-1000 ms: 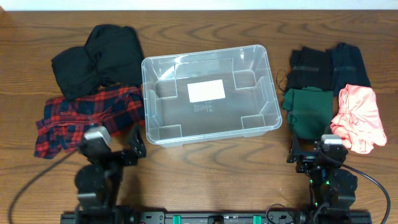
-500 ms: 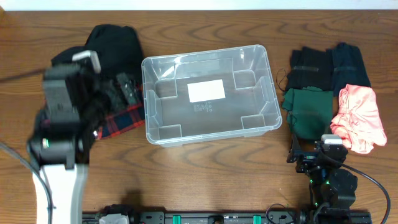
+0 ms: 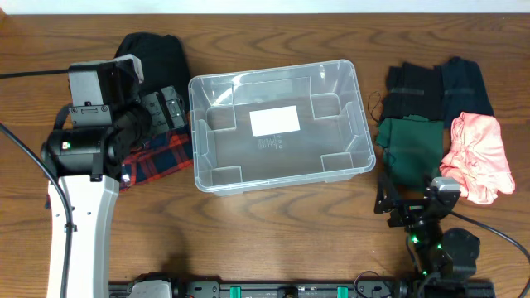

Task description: Pack container

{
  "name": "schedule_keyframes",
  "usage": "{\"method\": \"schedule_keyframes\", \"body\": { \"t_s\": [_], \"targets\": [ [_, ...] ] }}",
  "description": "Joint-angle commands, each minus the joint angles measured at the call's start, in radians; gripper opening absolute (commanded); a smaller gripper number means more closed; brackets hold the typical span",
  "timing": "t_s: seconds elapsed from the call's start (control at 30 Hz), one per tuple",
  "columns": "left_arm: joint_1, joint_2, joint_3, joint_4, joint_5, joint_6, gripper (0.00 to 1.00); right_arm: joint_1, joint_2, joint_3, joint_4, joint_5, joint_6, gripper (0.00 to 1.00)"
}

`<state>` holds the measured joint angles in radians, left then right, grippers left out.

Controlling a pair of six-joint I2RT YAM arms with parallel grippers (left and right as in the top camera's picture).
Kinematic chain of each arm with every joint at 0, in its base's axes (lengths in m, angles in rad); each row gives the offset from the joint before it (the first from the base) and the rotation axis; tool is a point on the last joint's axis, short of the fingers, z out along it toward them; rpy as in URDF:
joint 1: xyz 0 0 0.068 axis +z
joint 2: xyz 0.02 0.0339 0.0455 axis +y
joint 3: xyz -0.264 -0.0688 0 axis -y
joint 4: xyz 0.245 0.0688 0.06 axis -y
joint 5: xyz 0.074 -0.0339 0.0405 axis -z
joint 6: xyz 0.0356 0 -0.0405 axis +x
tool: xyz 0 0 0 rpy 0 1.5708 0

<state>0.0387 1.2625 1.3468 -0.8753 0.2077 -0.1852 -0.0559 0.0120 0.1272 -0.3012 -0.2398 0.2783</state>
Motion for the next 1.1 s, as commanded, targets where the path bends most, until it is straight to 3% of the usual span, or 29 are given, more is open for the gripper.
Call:
{"method": "schedule_keyframes", "body": {
  "t_s": [0.0,0.13,0.27,0.73,0.97,1.07],
  "targets": [
    [0.004,0.005,0.018,-0.003,0.009,0.013,0.98,-0.003,-0.002,0.002,0.057,-0.190,0.117,0.99],
    [0.004,0.005,0.018,-0.003,0.009,0.013,0.98,-0.003,0.066,0.090,0.060,-0.217,0.155,0.99],
    [0.004,0.005,0.018,-0.003,0.009,0.013,0.98,-0.003,0.254,0.282,-0.016,-0.217,0.118,0.99],
    [0.004,0.005,0.018,-0.003,0.009,0.013,0.98,-0.019,1.236,1.187,-0.612,-0.134,-0.247,0.99],
    [0.004,0.005,0.018,-0.003,0.009,0.013,0.98,-0.186,1.488,1.282,-0.681,-0.148,-0.230,0.99],
    [0.004,0.005,0.018,-0.003,0.009,0.013,0.98,-0.309,1.583,1.282,-0.699,-0.251,-0.235,0.99]
  ]
}}
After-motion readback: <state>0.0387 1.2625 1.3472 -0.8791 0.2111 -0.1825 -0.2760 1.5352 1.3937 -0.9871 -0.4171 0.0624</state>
